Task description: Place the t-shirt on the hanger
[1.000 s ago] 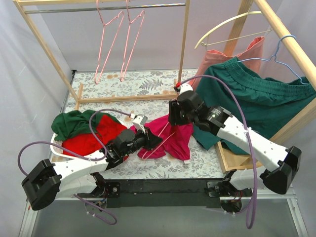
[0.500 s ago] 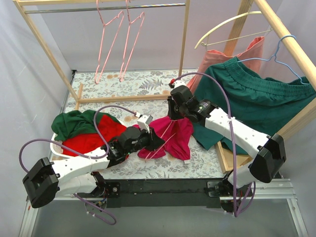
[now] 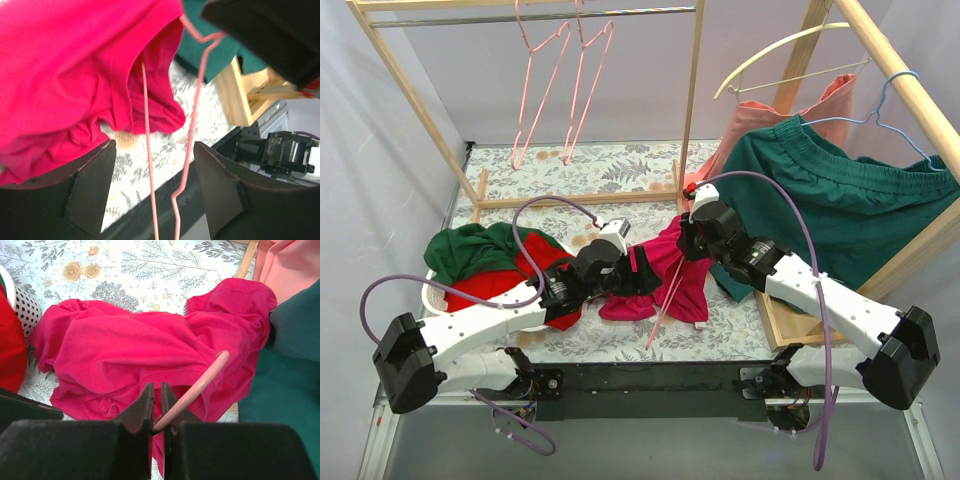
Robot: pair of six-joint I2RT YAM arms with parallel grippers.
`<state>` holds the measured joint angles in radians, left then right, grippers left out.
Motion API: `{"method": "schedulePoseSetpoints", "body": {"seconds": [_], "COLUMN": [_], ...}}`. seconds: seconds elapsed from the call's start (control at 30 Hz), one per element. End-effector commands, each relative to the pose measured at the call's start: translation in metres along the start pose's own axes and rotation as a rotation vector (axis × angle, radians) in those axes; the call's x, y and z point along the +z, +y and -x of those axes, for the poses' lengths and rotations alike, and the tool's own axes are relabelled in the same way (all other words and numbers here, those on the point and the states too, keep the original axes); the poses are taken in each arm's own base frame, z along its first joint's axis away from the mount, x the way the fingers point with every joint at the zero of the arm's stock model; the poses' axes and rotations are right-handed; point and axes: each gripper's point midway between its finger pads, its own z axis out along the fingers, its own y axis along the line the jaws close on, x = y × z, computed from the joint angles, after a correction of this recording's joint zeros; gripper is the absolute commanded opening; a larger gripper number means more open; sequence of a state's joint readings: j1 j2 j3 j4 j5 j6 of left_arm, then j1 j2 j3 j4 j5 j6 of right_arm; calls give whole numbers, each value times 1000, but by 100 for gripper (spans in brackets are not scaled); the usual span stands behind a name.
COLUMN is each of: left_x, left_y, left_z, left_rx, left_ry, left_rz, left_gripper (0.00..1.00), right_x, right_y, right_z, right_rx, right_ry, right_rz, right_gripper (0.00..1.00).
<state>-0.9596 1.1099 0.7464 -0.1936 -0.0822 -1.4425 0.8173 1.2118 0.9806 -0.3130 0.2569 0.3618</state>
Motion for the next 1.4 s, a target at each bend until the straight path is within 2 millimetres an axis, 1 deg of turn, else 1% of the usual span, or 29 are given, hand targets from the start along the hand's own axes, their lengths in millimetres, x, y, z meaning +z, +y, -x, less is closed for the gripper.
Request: {"method": "schedulePoseSetpoints", "body": {"seconds": [0.0, 0.1, 0.13, 0.2, 0.23, 0.4, 0.47, 0.53, 0.6, 0.73, 0.8, 0.87, 0.9, 0.93, 0.97, 1.03, 1.2, 1.33, 1.37], "left_x": [3, 16, 23, 30, 37, 58, 69, 75, 80, 84, 82, 80, 76, 73, 70, 66, 65, 67, 68], "left_y": [9, 13, 14, 12, 12, 2, 5, 7, 12, 26, 35, 43, 51, 54, 56, 59, 72, 68, 69], "left_z": [-31, -44, -46, -49, -52, -69, -76, -76, -76, -81, -88, -89, -93, -90, -91, -92, -99, -93, -92], "left_rx": [-67, -77, -67, -59, -61, -38, -43, -32, -19, -15, -15, -10, -4, -4, -3, 0, 4, 11, 17], "left_ry": [172, 226, 242, 261, 274, 321, 341, 336, 324, 323, 337, 329, 336, 320, 321, 316, 330, 309, 308], "left_rz": [85, 123, 139, 149, 160, 167, 189, 200, 230, 284, 310, 339, 364, 374, 380, 382, 423, 418, 421], "left_gripper": [60, 56, 53, 51, 50, 50, 50, 48, 44, 41, 39, 39, 40, 41, 43, 43, 40, 39, 38], "right_x": [-6, -7, -7, -7, -7, -9, -9, -10, -9, -10, -12, -11, -10, -11, -10, -10, -7, -6, -6], "right_y": [0, 2, 3, 2, 2, 2, 1, 1, 1, -1, -2, -3, -2, -1, 0, 2, 1, 1, 2], "right_z": [16, 21, 22, 22, 23, 25, 26, 26, 27, 29, 32, 33, 34, 38, 39, 44, 47, 44, 44], "right_rx": [10, 7, 7, 4, 5, 2, 2, 2, 6, 12, 16, 20, 18, 20, 19, 21, 18, 18, 19], "right_ry": [-66, -81, -81, -82, -83, -92, -95, -96, -98, -105, -113, -114, -116, -122, -120, -127, -125, -118, -119], "right_rz": [12, 16, 17, 13, 15, 13, 9, 11, 5, -6, -13, -21, -18, -18, -17, -14, -23, -24, -22], "right_gripper": [1, 1, 1, 1, 1, 1, 1, 1, 1, 1, 1, 1, 1, 1, 1, 1, 1, 1, 1]}}
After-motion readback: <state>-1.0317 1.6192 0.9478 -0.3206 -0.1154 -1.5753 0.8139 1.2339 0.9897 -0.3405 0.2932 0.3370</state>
